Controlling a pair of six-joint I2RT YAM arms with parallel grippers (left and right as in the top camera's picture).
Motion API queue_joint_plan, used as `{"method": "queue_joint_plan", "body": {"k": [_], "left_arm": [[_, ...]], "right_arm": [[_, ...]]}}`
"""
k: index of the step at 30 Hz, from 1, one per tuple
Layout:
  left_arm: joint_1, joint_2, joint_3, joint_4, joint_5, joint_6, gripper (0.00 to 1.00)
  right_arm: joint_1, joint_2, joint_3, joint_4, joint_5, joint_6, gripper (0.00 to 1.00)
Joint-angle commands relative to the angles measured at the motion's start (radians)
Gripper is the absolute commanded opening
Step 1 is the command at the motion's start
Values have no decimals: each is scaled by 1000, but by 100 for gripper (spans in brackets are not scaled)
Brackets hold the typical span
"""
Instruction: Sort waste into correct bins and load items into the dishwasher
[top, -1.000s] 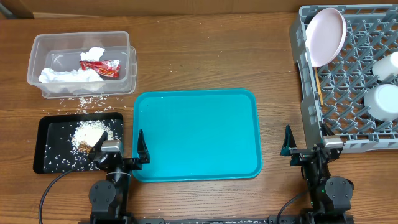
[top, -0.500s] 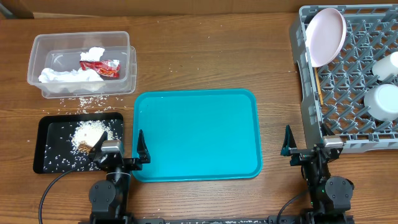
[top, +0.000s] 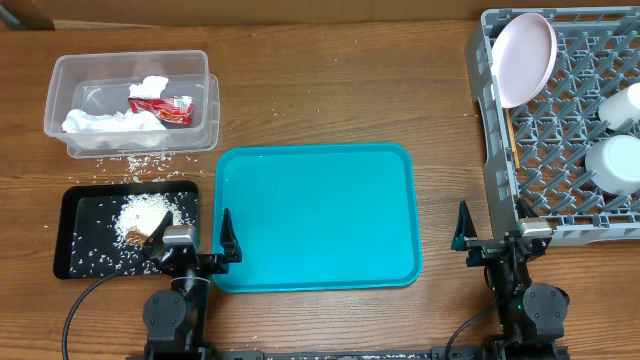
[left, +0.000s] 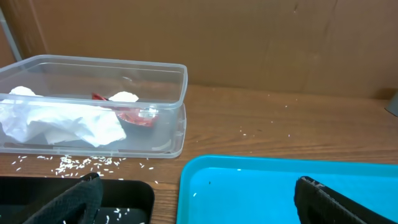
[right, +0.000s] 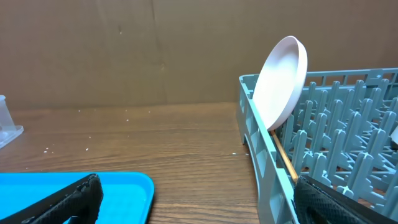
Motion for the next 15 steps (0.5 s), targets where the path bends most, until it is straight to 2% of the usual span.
{"method": "queue_joint_plan", "body": {"k": [1,15], "left_arm": [[7,-11,-3,0,11,19,100],[7,-11,-3,0,11,19,100]], "right_arm": [[-4,-10,-10,6,9,-6,100],[-4,-10,-10,6,9,-6,100]]}}
